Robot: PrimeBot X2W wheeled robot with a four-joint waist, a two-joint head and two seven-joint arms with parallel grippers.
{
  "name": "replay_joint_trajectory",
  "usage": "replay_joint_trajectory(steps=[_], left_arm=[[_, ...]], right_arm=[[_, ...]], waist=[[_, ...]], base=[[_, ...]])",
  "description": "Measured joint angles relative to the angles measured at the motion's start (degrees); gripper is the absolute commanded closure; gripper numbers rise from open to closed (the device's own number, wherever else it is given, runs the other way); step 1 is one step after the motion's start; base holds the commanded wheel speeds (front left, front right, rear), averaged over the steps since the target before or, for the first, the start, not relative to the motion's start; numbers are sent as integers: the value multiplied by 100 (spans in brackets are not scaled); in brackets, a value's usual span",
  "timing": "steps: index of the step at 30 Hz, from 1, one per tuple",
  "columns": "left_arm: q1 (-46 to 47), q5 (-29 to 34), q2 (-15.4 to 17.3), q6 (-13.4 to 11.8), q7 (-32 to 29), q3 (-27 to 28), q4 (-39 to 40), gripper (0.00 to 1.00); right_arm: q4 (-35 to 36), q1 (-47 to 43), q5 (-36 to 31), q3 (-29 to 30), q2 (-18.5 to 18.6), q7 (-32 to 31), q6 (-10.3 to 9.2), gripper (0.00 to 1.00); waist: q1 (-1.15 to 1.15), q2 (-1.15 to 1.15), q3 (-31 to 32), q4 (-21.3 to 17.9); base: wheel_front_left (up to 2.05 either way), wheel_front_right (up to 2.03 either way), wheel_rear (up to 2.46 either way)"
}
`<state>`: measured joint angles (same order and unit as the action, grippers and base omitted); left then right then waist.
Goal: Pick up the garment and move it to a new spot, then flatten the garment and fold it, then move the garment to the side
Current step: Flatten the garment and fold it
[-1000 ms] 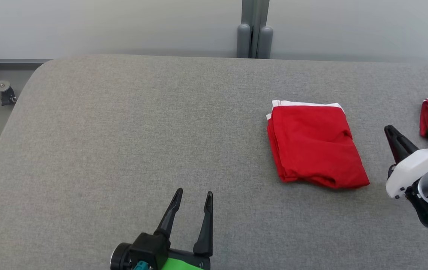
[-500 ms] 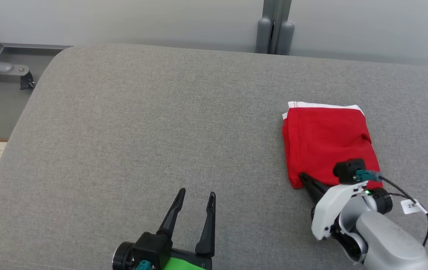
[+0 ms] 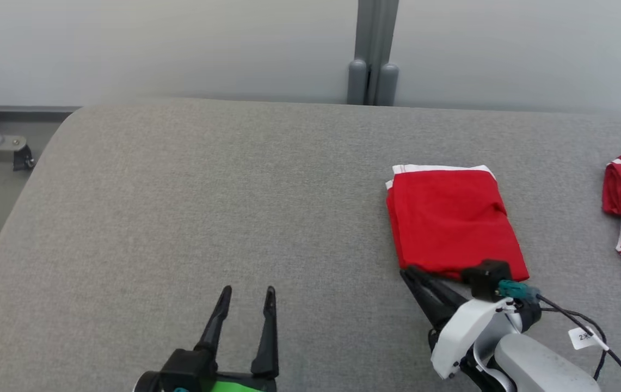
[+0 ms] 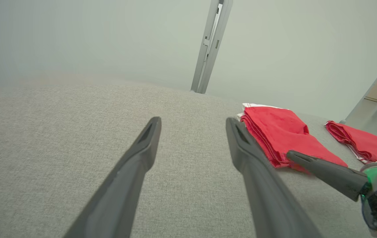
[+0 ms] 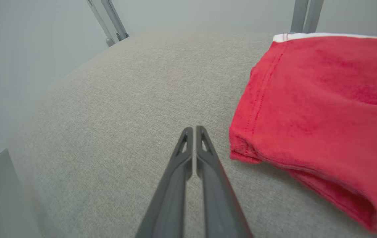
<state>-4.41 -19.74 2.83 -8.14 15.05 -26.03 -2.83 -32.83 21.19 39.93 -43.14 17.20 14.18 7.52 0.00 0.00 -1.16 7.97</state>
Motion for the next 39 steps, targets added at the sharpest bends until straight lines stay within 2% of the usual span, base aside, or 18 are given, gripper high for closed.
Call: replay_joint_trajectory(steps=[3, 6, 10, 13, 17, 23, 30, 39], left_arm=[[-97, 154, 2, -67, 0, 274, 21, 0], [-135, 166, -1, 1, 0, 485, 149, 0], [-223, 359, 1, 63, 1, 690, 255, 0], [-247, 666, -1, 104, 1, 795, 452, 0], [-469, 695, -1, -4, 8, 981, 699, 0], [-783, 755, -1, -154, 9, 1236, 871, 0], [-1152, 861, 0, -82, 9, 1316, 611, 0], [-1179, 873, 0, -44, 8, 1394, 454, 0]], right_arm=[[287, -142, -200, 535, 71, 65, 1, 0], [1176, -380, -600, 1347, 59, 86, -1, 0], [1924, -1101, -1074, 2248, -74, 86, 0, 0], [2280, -1418, -1416, 2746, -246, 87, -3, 0], [2535, -1835, -1785, 3184, -447, 87, -1, 0], [2628, -2136, -1919, 3393, -569, 87, -1, 0], [2629, -2347, -2242, 3533, -541, 87, -1, 0], [2533, -2450, -2313, 3468, -614, 87, -1, 0]], waist=[[0, 0, 70, -203], [0, 0, 119, -423], [0, 0, 171, -713], [0, 0, 213, -899], [0, 0, 302, -1073], [0, 0, 469, -1162], [0, 0, 644, -1137], [0, 0, 712, -1086]], base=[[0, 0, 0], [0, 0, 0], [0, 0, 0], [0, 0, 0], [0, 0, 0], [0, 0, 0], [0, 0, 0], [0, 0, 0]])
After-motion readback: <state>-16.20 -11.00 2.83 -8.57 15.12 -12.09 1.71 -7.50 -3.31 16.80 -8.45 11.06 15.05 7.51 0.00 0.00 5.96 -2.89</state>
